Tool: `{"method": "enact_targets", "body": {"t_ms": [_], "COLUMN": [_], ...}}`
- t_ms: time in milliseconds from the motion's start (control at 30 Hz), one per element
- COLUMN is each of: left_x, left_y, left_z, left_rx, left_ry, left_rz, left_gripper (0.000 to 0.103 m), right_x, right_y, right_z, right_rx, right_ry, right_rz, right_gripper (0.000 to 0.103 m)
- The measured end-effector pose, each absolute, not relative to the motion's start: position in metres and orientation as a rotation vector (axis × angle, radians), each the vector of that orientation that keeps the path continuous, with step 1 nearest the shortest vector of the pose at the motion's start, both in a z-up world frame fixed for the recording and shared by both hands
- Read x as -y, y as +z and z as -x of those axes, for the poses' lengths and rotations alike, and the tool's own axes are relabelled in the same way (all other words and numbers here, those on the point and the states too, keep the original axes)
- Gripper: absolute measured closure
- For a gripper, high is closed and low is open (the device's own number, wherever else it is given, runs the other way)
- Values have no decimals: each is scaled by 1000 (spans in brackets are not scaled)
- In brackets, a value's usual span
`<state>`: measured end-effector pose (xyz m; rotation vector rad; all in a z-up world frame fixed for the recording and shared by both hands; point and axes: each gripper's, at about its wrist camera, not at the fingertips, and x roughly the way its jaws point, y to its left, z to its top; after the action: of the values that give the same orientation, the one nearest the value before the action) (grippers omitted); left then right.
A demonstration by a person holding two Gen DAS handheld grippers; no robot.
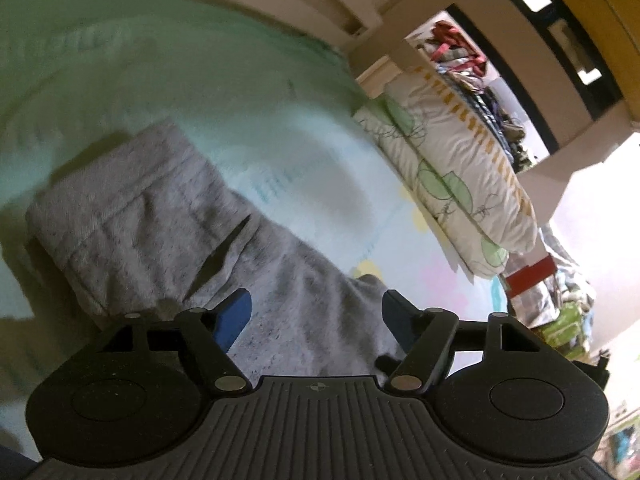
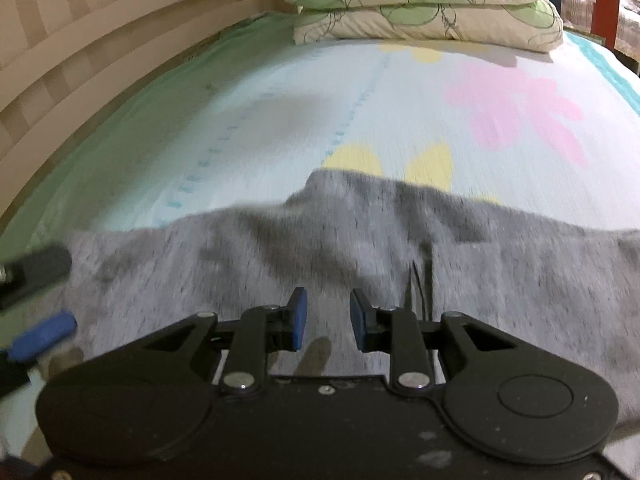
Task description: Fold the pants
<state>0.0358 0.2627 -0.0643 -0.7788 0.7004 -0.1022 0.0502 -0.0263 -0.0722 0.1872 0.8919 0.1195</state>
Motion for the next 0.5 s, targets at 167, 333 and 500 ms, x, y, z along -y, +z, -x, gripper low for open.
{"method": "enact_targets", "body": {"t_ms": [167,333,500], "left_x": [-259,-256,-258], "left_y": [-68,-65,-65], "left_z": [-40,-34,-31], "left_rx": [-698,-670,-664], "left_ry": [-125,-120,-80], "left_rz": [784,759,776], "left_gripper": [31,25,20], "right_x": [32,40,47], "right_y": [-70,-67,-77], "right_z": [-65,-84,-109], "right_rx": [-808,-770,-780], "right_ry": [144,193,208], "right_rz": [-196,-167,-169], "right_gripper": [77,84,84]}}
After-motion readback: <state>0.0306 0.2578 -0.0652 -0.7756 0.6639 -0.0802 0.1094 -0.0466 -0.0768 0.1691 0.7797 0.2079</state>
